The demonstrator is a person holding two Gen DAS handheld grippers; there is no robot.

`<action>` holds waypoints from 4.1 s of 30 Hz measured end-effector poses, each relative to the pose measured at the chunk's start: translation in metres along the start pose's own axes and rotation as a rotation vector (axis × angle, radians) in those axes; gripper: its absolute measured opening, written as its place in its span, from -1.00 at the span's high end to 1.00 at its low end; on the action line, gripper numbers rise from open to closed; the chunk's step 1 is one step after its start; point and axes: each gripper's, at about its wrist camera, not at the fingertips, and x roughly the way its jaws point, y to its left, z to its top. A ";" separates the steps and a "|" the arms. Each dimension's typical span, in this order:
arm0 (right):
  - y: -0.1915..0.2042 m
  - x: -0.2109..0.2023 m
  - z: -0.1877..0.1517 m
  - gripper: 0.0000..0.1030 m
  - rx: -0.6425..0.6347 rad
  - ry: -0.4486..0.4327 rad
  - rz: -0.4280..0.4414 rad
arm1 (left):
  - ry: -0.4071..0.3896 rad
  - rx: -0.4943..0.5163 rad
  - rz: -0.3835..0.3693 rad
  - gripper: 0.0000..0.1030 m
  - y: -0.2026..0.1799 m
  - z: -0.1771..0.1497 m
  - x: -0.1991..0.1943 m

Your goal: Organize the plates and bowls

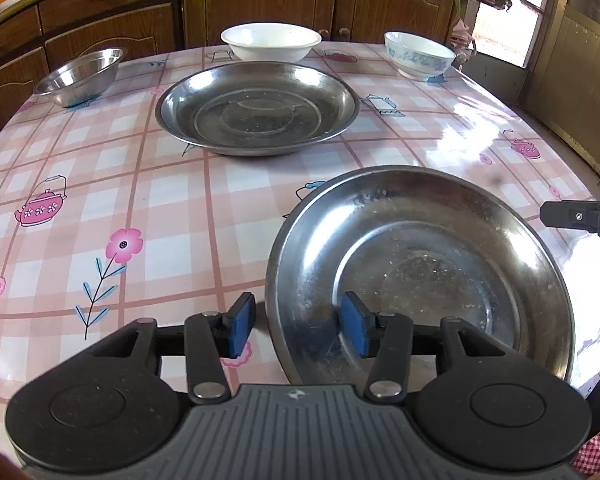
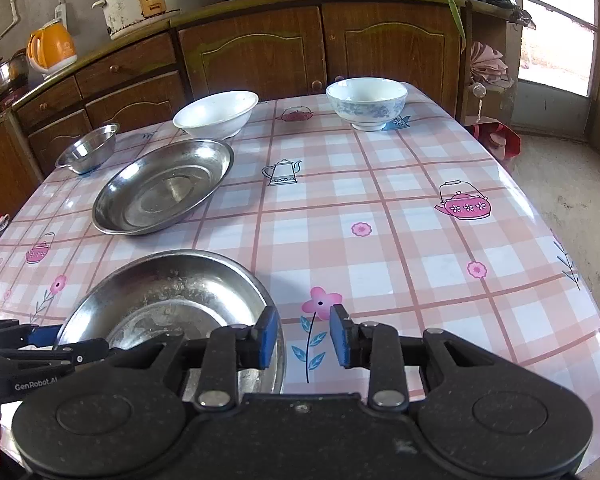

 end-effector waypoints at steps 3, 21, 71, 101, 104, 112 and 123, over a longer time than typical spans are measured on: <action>0.002 -0.002 0.001 0.10 -0.002 -0.007 0.010 | 0.006 -0.016 0.001 -0.30 0.001 0.001 0.000; 0.044 -0.008 0.024 -0.62 -0.077 -0.084 0.095 | -0.083 -0.042 0.149 -1.00 0.008 0.034 -0.031; 0.091 0.044 0.095 -0.63 -0.142 -0.130 0.084 | -0.116 -0.119 0.203 -1.00 0.058 0.095 -0.013; 0.084 0.181 0.131 -0.63 -0.101 0.090 0.058 | 0.008 -0.139 0.183 -1.00 0.105 0.134 0.085; 0.081 0.191 0.130 -0.62 -0.072 0.107 0.077 | 0.013 -0.141 0.179 -0.95 0.107 0.136 0.093; 0.083 0.203 0.130 -0.43 -0.067 0.088 0.107 | 0.008 -0.116 0.169 -0.55 0.108 0.142 0.108; 0.088 0.195 0.132 0.41 -0.058 0.059 0.117 | -0.027 -0.121 0.141 0.28 0.104 0.142 0.102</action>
